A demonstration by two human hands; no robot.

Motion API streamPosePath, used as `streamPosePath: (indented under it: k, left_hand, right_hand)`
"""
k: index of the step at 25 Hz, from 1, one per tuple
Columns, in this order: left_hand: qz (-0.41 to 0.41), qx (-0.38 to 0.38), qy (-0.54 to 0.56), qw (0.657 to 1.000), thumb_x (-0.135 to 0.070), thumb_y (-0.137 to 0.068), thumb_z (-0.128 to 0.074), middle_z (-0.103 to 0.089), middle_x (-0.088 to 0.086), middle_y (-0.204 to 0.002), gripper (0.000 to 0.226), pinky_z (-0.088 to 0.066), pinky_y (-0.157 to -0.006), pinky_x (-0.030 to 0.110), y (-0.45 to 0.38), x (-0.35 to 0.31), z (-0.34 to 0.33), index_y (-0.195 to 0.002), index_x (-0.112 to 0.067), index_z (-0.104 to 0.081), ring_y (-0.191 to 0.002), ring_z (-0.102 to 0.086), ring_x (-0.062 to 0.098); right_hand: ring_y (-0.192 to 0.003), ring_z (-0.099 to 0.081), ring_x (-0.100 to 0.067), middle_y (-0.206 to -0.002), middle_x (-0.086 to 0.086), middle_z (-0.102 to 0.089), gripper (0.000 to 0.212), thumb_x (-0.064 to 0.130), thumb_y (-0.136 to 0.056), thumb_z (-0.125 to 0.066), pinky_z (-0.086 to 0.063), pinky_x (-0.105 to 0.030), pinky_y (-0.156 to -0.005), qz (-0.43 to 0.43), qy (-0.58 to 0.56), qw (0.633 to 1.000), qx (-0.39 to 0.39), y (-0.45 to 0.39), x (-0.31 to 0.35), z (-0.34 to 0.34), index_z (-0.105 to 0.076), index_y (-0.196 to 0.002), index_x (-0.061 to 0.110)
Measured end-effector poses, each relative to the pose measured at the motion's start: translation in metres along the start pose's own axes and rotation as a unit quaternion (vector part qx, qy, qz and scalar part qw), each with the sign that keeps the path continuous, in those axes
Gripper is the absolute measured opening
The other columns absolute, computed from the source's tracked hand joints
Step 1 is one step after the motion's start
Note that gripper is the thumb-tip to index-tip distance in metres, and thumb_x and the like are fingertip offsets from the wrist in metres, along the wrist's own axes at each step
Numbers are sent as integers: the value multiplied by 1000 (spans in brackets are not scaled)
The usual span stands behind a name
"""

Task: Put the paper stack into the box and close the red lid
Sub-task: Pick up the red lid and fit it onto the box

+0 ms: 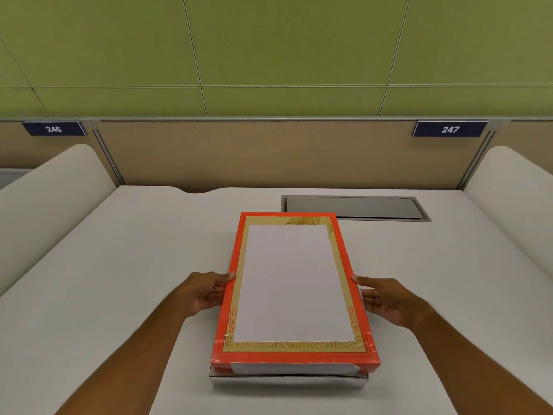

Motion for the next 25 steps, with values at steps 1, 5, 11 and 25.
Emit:
streamPosePath:
  k: [1,5,11,25]
  left_hand:
    - [2,6,-6,1000,-19,-76,-80,-76,21,-96,40,-62,-58,36,0,0,0,-106,4,-66,-78,-75,30]
    - [16,10,-21,1000,-20,-76,-80,-74,22,-101,43,-61,-59,36,-1,2,5,-108,5,-64,-81,-74,32]
    - [43,15,-25,999,-21,-79,-77,-71,24,-105,45,-60,-63,40,-4,16,5,-113,5,-61,-85,-72,32]
    - [57,15,-63,996,-16,-77,-79,-73,23,-98,36,-61,-64,42,-6,18,6,-104,4,-65,-85,-73,36]
  right_hand:
    - [-91,-74,-37,-104,-26,-74,39,22,-80,-76,-61,-45,-76,-9,7,1000,4,0,-4,0,-66,-112,1]
    - [-91,-74,-37,-101,-25,-75,44,23,-77,-79,-62,-46,-77,-33,16,999,21,-1,-17,-6,-66,-113,2]
    - [-87,-75,-36,-96,-23,-76,40,24,-82,-75,-62,-47,-76,-34,41,999,13,-6,-15,-11,-64,-114,2]
    - [-93,-71,-40,-105,-24,-71,34,30,-85,-70,-59,-53,-82,-81,153,985,-20,-1,-14,-13,-62,-110,7]
Point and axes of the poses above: each hand's wrist, its own y-axis away from the middle knuckle, its own z-axis out of the back of the hand, x = y × z, the point moved 10 cm from there along -y, towards the middle knuckle
